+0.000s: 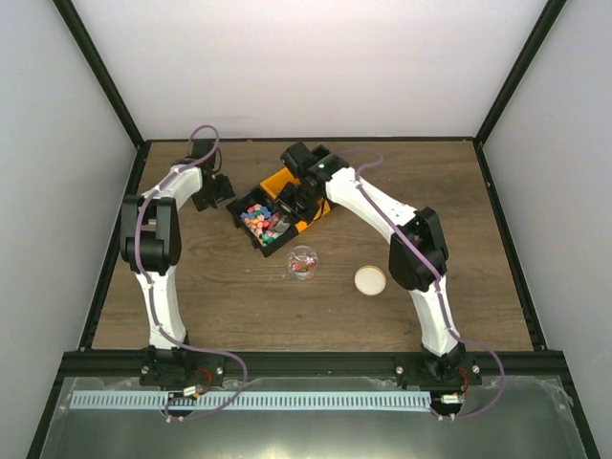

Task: Pack the candies
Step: Move the storage box to the center of the board, then scoop the fake candies from the storage box.

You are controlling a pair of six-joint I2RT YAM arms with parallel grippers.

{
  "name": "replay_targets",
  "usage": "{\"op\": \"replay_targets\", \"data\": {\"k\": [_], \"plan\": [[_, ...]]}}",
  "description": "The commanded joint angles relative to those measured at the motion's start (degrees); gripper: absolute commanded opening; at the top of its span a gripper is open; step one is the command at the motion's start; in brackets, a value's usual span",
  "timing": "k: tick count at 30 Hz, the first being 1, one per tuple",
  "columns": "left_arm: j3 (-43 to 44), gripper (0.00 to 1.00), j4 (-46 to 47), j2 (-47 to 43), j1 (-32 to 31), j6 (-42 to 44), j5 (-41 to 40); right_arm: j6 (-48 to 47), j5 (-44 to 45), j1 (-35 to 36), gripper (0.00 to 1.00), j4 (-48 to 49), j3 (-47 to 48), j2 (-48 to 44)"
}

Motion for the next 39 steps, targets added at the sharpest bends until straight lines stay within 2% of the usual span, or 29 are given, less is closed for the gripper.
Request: {"op": "replay_targets", "data": {"k": [1, 9, 16, 21, 29, 39], "plan": [[1.0, 0.73, 0.1, -3.9, 0.2, -0.2, 1.1, -2.6, 4.4, 1.2, 0.01, -8.1, 6.5, -0.1], [1.4, 0.74, -0.4, -3.5, 0.1, -0.4, 0.5, -2.9, 6.3, 2.8, 0.01, -14.4, 6.5, -3.2], [0.8, 0.74, -0.4, -3.8, 0.0, -0.5, 0.5, -3.9, 5.5, 3.0, 0.01, -16.2, 7.9, 1.0], [0.4, 0.74, -0.1, -3.9, -0.3, -0.7, 1.1, -5.2, 5.7, 3.0, 0.01, -19.4, 15.5, 6.9], [0.1, 0.74, -0.1, -3.2, -0.9, -0.9, 1.9, -6.5, 5.9, 3.0, 0.01, -18.6, 15.3, 11.9], [-2.4, 0.74, 0.5, -2.8, -1.1, -1.0, 3.1, -8.6, -0.6, 3.4, 0.01, -8.2, 12.3, 16.1]]}}
